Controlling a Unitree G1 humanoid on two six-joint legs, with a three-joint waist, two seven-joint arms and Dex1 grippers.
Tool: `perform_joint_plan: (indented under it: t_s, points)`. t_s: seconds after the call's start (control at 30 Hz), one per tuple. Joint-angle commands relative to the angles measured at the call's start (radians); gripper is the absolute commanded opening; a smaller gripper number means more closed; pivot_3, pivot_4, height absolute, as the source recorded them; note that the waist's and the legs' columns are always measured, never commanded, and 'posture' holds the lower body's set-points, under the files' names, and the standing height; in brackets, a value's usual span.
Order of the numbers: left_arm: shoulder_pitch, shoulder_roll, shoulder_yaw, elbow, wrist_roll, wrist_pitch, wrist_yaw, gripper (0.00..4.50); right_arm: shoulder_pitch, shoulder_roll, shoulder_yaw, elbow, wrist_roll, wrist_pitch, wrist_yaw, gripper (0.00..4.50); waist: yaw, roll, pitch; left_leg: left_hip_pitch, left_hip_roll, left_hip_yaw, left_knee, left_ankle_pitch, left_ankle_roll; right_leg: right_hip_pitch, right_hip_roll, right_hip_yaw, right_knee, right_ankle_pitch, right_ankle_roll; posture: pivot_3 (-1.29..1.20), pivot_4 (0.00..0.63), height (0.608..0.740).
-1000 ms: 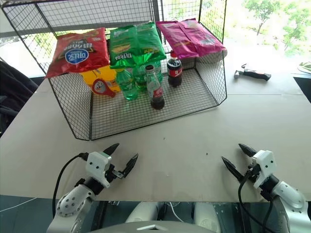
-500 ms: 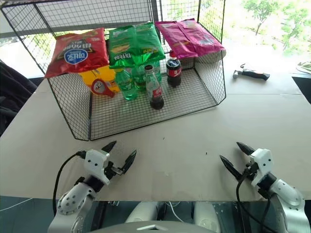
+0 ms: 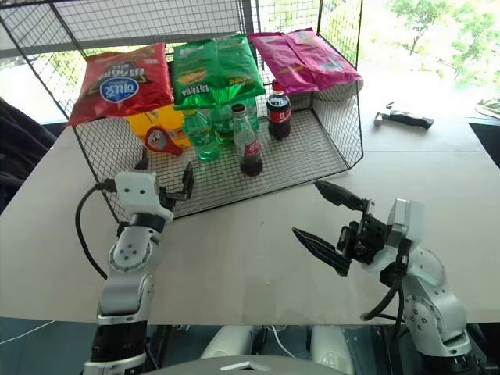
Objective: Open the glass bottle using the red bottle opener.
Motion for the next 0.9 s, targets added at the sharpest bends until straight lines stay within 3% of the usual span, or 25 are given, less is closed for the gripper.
perform_joint_plan:
  t_s: [0.03, 0.37, 0.73, 0.83, 0.9]
  points:
    - [-0.041, 0.016, 0.021, 0.042, 0.010, -0.012, 0.014, 4.47, -0.022, 0.011, -0.011, 0.006, -0.009, -0.006, -0.013, 4.50, 0.000, 0.000, 0.000, 0.000, 0.000, 0.000, 0.000, 0.000, 0.000, -0.001, 0.000, 0.000, 0.000, 0.000, 0.000, 0.00, 0.150, 0.740]
    - [-0.136, 0.079, 0.035, 0.125, 0.007, -0.078, -0.023, 4.47, -0.018, 0.041, -0.023, 0.053, -0.060, -0.045, -0.022, 4.50, 0.000, -0.001, 0.001, -0.002, 0.000, 0.001, 0.003, 0.000, 0.000, -0.002, 0.000, 0.001, 0.002, 0.000, 0.000, 0.00, 0.150, 0.740]
    - [-0.134, 0.063, 0.006, 0.040, -0.004, -0.098, -0.058, 4.47, -0.003, 0.061, -0.030, 0.086, -0.102, -0.078, -0.033, 4.50, -0.001, -0.001, 0.001, -0.002, 0.000, 0.002, 0.005, 0.000, 0.000, -0.004, 0.000, 0.002, 0.008, 0.000, 0.000, 0.00, 0.150, 0.740]
    - [-0.132, 0.050, 0.022, 0.052, -0.006, -0.101, -0.036, 3.81, -0.013, 0.062, -0.038, 0.098, -0.107, -0.086, -0.039, 4.50, -0.001, -0.001, 0.001, -0.002, 0.000, 0.002, 0.005, 0.000, 0.000, -0.004, 0.000, 0.003, 0.009, 0.000, 0.000, 0.00, 0.150, 0.740]
    - [-0.129, 0.043, 0.030, 0.055, -0.010, -0.092, -0.028, 2.94, -0.014, 0.063, -0.039, 0.101, -0.107, -0.086, -0.040, 4.50, 0.000, -0.001, 0.001, -0.002, 0.000, 0.002, 0.006, 0.000, 0.000, -0.004, 0.000, 0.003, 0.009, 0.000, 0.000, 0.00, 0.150, 0.740]
